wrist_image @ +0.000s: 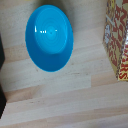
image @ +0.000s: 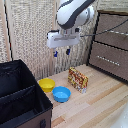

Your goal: Kindly direct your grabber toward the cereal bar. Delicately grip the cereal bar using your grabber. Transport the clutched cereal bar to the rear part of the organizer. Set the cereal bar down and place it in the rear section of the organizer.

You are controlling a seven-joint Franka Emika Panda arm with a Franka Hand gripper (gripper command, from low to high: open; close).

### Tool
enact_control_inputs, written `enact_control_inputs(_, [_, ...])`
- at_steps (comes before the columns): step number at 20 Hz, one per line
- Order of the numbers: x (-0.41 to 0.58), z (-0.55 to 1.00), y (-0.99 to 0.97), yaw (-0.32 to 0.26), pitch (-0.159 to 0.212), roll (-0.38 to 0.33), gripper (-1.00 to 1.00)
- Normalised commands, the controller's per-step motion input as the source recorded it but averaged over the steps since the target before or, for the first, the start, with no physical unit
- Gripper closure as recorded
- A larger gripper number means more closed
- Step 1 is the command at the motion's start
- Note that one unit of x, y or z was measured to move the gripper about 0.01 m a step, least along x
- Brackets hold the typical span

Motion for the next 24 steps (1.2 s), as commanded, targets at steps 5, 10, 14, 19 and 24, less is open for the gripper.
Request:
enact_control_inputs(5, [-0.044,-0.15,-0.77,-0.077,-0.016,0.09,-1.0])
enact_control_inputs(10, [-0.171,-0.19,-0.78,-0.058,-0.009,0.084,-1.0])
enact_control_inputs(14, [-0.133,-0.23,-0.5,-0.012,0.0,0.031,-1.0])
enact_control_inputs(19, [-0.043,-0.34,-0.39,-0.005,0.0,0.0,-1.0])
enact_control_inputs(24, [-0.058,-0.35,-0.24,0.0,0.0,0.0,-1.0])
